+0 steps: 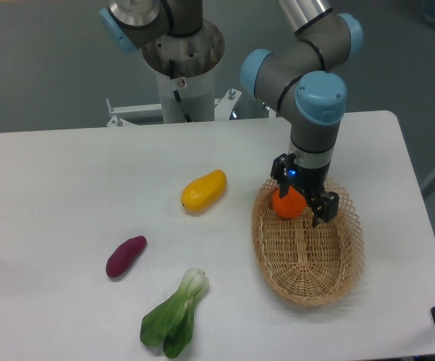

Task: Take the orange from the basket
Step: 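Lower the gripper around the orange in the wicker basket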

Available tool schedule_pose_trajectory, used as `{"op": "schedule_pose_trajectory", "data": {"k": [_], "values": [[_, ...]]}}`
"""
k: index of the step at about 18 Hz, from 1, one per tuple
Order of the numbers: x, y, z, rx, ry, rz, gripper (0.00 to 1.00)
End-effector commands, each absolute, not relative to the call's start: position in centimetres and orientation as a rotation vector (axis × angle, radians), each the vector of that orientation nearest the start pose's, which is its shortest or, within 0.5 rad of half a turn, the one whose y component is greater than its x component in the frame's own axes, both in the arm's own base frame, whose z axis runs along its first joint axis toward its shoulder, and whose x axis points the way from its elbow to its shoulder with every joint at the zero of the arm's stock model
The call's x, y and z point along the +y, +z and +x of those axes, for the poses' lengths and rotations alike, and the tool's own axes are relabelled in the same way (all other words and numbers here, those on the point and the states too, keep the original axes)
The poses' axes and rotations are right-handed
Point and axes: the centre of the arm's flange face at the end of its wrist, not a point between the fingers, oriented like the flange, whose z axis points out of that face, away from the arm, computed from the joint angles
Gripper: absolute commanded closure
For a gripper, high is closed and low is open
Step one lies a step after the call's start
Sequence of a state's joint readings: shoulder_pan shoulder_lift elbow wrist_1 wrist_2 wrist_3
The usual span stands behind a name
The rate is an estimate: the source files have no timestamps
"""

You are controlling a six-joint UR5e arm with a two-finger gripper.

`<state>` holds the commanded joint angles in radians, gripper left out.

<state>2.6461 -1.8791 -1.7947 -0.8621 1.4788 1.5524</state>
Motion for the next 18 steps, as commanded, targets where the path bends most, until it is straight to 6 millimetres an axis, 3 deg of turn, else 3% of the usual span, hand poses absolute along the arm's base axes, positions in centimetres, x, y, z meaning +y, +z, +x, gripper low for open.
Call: {"op": "schedule_pose_trajectory", "data": {"k": [9,18], "values": [[40.0,28.1,-43.9,0.707,0.191,-2.920,0.00],[39.4,26.8,-43.0,0.402,0.128,-2.978,0.00]]}}
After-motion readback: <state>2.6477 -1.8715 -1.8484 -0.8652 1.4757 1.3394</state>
